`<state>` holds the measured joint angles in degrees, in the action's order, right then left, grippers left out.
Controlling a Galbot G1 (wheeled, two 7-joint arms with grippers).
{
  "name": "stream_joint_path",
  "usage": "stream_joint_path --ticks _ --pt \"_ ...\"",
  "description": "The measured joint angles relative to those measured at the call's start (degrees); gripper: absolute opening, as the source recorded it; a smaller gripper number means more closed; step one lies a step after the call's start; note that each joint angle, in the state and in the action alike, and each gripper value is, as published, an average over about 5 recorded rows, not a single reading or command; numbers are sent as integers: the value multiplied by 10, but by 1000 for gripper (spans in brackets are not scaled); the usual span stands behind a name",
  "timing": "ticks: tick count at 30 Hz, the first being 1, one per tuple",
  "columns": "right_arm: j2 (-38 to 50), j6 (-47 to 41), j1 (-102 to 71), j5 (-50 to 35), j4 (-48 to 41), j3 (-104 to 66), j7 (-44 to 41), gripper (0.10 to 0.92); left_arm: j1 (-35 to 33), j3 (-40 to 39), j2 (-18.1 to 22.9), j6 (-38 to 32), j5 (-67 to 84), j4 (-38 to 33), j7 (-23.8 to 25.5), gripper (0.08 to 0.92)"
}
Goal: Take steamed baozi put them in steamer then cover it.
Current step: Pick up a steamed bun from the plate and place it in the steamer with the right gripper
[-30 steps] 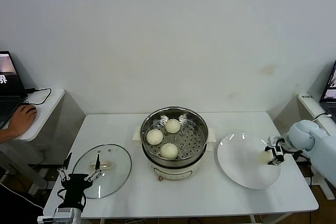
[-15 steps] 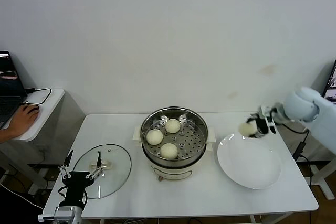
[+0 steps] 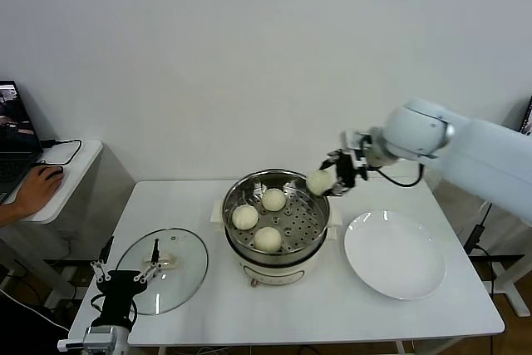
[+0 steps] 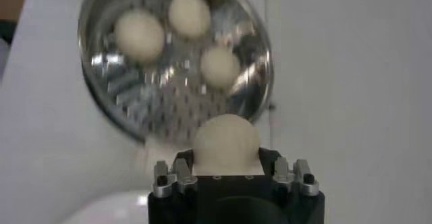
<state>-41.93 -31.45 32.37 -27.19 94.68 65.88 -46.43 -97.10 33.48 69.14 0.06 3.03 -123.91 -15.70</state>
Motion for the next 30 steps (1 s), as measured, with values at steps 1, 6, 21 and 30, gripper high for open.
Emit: stream_joint_path --ticks 1,6,21,30 --pt "-9 -8 0 -7 -1 4 7 611 0 -1 1 0 0 -1 0 823" --pt "-48 -42 -11 -28 -13 18 35 611 -2 0 5 0 -1 -3 0 823" --pt "-86 -84 -82 -21 -50 28 64 611 1 2 6 -1 1 0 0 823" --pt "-90 -94 -103 -9 -58 19 66 668 -1 4 4 -2 2 -1 0 823"
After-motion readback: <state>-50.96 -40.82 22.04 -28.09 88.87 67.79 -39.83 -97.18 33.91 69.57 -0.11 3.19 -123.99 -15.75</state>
